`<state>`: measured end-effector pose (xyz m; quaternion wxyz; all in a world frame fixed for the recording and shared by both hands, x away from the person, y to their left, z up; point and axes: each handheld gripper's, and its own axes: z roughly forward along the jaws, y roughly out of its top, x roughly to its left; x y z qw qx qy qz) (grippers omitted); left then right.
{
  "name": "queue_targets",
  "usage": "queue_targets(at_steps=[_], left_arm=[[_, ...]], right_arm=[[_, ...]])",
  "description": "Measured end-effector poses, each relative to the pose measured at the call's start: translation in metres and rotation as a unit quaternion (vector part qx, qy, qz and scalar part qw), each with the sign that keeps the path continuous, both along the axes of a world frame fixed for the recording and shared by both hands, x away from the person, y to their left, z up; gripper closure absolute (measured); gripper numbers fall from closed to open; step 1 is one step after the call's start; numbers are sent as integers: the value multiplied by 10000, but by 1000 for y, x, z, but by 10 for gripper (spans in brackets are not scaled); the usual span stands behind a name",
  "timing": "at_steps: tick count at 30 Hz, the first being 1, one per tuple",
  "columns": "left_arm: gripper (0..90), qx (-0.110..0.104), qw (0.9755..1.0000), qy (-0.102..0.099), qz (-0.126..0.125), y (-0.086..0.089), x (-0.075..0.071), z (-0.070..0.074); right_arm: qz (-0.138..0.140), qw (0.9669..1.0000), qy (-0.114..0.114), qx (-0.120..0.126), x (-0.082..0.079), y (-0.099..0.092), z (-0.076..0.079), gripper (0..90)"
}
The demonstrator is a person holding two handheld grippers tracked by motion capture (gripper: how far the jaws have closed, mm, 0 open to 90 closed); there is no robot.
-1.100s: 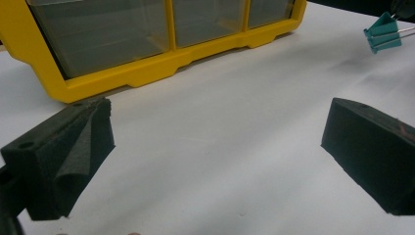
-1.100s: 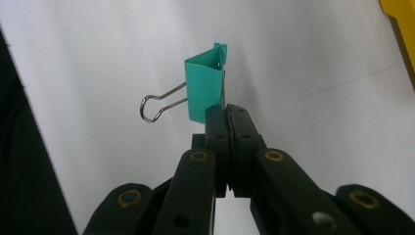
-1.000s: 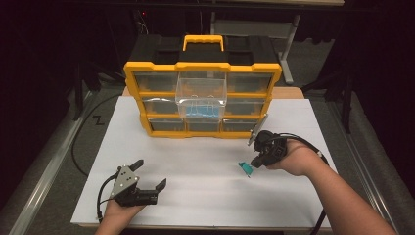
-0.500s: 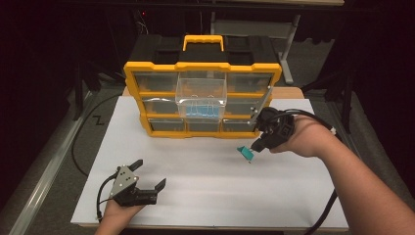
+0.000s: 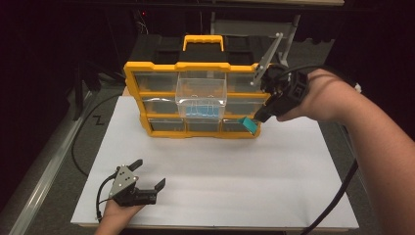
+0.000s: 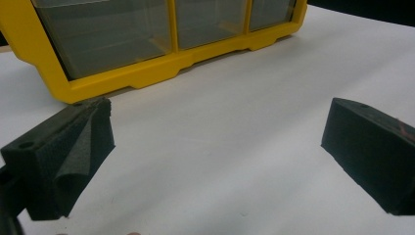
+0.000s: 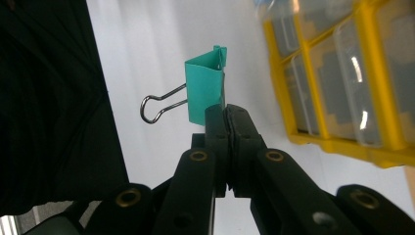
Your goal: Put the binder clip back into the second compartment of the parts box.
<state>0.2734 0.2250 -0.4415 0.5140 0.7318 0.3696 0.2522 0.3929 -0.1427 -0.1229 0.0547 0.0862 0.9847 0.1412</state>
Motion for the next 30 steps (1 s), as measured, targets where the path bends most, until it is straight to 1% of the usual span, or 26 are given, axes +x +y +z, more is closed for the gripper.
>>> queue_targets(at_steps=[4, 10, 12, 15, 16, 17, 19, 21, 23, 25, 26, 28, 30], left_arm=[[2, -25, 10000, 3, 5, 0, 0, 0], [2, -30, 10000, -4, 3, 0, 0, 0], [2, -24, 10000, -7, -4, 0, -1, 0], [2, -26, 10000, -6, -18, 0, -1, 0], [2, -31, 10000, -6, -19, 0, -1, 0], [2, -31, 10000, -14, -18, 0, -1, 0], [2, -35, 10000, -12, -21, 0, -1, 0], [2, -35, 10000, -10, -33, 0, -1, 0], [2, -35, 10000, -13, -38, 0, -1, 0], [2, -39, 10000, -16, -38, 0, -1, 0], [2, -40, 10000, -21, -29, 0, -1, 0], [2, -41, 10000, -17, -30, 0, -1, 0], [2, -41, 10000, -31, -24, 1, -1, 0]], right_arm=[[74, 10000, -63, -17, -2, 10, 19, 900], [137, 9995, -279, -30, 1, 34, 49, 900], [176, 9993, -329, -22, 3, 43, 56, 900], [244, 9989, -396, -117, 7, 60, 63, 900], [254, 9988, -406, -125, 9, 64, 64, 900], [265, 9986, -426, -145, 13, 75, 65, 900], [275, 9985, -454, -146, 15, 79, 66, 900], [234, 9985, -485, -134, 23, 91, 66, 900], [252, 9982, -506, -188, 27, 98, 65, 900], [217, 9979, -545, -261, 37, 109, 61, 900], [217, 9979, -545, -261, 37, 109, 61, 900], [215, 9978, -537, -321, 43, 115, 56, 900], [159, 9978, -521, -390, 51, 118, 47, 900]])
